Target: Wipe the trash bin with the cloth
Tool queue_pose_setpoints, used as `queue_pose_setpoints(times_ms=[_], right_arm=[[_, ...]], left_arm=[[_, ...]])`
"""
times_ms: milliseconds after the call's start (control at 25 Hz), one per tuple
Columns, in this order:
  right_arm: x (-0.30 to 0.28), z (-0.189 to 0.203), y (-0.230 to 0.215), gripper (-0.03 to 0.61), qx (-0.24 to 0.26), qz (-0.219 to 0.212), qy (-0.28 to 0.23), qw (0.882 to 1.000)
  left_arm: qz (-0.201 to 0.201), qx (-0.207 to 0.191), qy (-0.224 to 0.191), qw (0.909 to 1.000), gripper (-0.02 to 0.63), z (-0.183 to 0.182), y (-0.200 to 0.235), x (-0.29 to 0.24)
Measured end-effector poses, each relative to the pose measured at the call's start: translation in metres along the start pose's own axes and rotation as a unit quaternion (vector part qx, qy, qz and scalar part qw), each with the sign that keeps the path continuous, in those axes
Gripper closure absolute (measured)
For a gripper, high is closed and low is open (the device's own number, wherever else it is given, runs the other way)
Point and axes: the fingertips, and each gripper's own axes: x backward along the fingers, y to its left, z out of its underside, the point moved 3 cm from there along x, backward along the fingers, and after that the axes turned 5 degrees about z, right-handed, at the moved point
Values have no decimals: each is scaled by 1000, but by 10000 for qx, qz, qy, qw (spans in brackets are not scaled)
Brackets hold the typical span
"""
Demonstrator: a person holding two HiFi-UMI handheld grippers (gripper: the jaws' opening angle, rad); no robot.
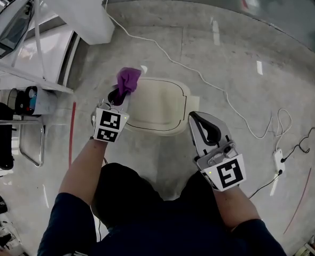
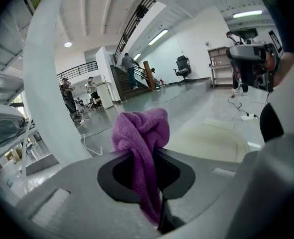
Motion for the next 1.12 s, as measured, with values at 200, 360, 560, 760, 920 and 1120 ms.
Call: queue_pose_setpoints(times_ms=[200,360,560,760,920,1120], right_arm=[[0,13,-7,569,34,65,-256,9996],[9,4,-9,569,153,84,-447,9988],[17,-3,-9,569,134,171,-532,9983],[23,-7,-12,569,164,241,-622,9976],[27,-9,-14,569,184,288,-657,9973],[27,-11,-15,569,190,256,-742,9967]], left_arm=[[275,-595,622,9959,569,20,1,-27],[612,-1114,957,9873,569,18,-13,-38],[1061,-1374,1183,9777,569,5,-36,-51],[1563,-1731,1127,9659,569,-20,-83,-65],[2003,-1944,984,9552,569,-39,-132,-68],[2472,-2099,857,9421,569,-45,-182,-56]])
